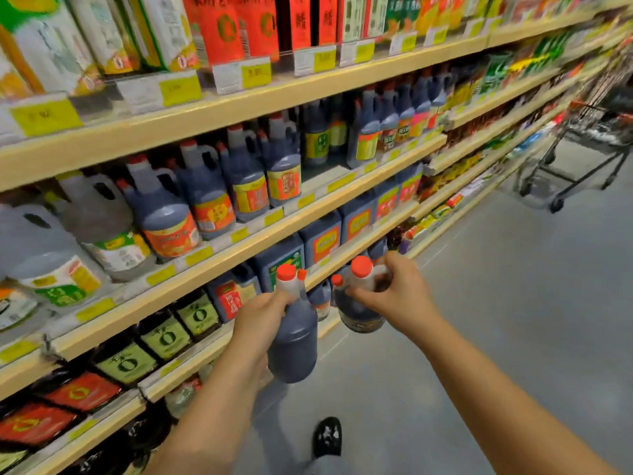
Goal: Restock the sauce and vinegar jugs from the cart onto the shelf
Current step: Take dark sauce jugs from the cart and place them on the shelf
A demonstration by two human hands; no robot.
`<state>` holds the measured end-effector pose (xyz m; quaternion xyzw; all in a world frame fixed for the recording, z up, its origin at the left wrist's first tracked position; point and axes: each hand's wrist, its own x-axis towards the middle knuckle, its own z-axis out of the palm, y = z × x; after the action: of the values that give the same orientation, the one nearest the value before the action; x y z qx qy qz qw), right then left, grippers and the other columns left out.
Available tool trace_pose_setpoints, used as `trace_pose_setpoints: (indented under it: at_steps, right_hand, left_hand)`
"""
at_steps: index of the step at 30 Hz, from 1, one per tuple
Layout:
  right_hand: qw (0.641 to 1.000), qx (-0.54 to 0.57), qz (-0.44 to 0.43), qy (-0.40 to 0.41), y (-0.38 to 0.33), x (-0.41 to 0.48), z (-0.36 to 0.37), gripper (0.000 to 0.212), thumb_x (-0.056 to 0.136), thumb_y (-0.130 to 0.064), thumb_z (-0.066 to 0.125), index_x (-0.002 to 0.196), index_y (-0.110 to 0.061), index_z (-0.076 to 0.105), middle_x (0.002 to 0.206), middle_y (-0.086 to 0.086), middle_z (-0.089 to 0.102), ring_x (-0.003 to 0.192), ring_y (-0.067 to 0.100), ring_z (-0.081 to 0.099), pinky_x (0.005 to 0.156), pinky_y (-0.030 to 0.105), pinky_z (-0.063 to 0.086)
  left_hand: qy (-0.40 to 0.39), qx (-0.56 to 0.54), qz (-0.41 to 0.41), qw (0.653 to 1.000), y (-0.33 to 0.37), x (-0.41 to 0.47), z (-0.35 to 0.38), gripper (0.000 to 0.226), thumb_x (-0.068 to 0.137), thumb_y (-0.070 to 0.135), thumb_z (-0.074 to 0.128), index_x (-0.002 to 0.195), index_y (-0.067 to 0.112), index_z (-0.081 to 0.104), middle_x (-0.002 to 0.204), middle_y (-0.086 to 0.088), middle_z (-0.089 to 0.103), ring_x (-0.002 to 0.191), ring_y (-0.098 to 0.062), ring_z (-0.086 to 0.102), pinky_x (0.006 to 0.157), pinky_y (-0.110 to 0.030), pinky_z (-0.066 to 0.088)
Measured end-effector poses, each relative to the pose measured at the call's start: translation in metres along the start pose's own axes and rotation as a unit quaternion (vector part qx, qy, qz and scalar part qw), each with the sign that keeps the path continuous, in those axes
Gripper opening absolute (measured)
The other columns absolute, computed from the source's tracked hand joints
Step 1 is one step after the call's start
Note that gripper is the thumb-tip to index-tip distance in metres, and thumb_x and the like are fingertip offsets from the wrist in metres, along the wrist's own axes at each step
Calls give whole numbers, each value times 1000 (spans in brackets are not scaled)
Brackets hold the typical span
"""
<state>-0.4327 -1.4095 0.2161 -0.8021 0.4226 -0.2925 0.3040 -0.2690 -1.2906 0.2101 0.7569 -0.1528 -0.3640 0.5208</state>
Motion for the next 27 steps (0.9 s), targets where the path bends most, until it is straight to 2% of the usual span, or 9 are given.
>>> trace_pose_setpoints:
  at_steps: [5,7,11,14,17,19,22,24,27]
  right_hand:
    - [999,9,-36,12,24,74,-7,49,51,-59,62,67,-19,38,70,1,42,69,17,39,53,25,27]
    - [998,21,-60,26,31,104,-13,50,51,-55,63,66,-15,37,70,1,41,69,18,38,53,26,26]
    - [993,51,-104,30,43,163,-22,44,58,-37,77,68,-20,37,69,-2,41,69,21,41,55,26,28]
    - [988,80,-130,29,47,206,-27,43,58,-37,75,71,-16,41,73,5,46,72,24,45,58,29,37]
    - [979,109,-171,2,47,245,-28,41,59,-35,76,73,-15,42,72,5,47,70,26,48,56,34,38]
    - [971,123,-207,-10,48,266,-26,40,62,-34,75,71,-13,42,69,7,47,69,28,48,57,35,37]
    - [956,158,-249,-2,50,295,-14,42,66,-33,76,67,-5,43,67,9,47,67,31,47,59,39,37]
    - [948,184,-260,8,51,309,0,41,66,-28,77,70,-7,42,72,5,43,70,28,44,65,31,32]
    - [945,201,-257,-3,53,329,23,41,64,-22,82,75,-14,43,78,3,42,77,23,40,65,19,23]
  left_hand:
    - [-3,-5,13,1000,37,57,41,26,81,25,59,60,14,48,61,-2,46,61,-20,40,57,-32,25]
    - [0,-6,19,1000,53,74,54,26,81,25,59,63,13,45,62,-5,41,60,-20,35,57,-33,22]
    - [42,-25,15,999,79,102,75,29,80,22,58,56,16,42,58,-2,39,58,-20,32,55,-31,21]
    - [67,-54,9,996,86,117,92,30,80,17,59,56,15,41,57,-2,37,56,-18,32,54,-30,22]
    - [124,-73,-26,989,88,124,110,40,80,13,59,46,15,38,50,-2,36,56,-19,29,56,-31,22]
    - [164,-81,-31,983,88,127,121,41,80,13,60,45,14,38,55,-6,38,59,-24,32,56,-32,23]
    - [201,-81,-43,975,92,126,139,31,72,29,68,61,4,54,73,-21,49,71,-36,46,64,-36,31]
    - [227,-92,-59,968,94,124,152,25,57,36,62,60,12,57,72,-11,56,68,-28,50,65,-36,34]
    - [267,-116,-73,954,91,123,169,21,53,38,60,57,18,57,67,-4,57,71,-24,51,70,-39,38]
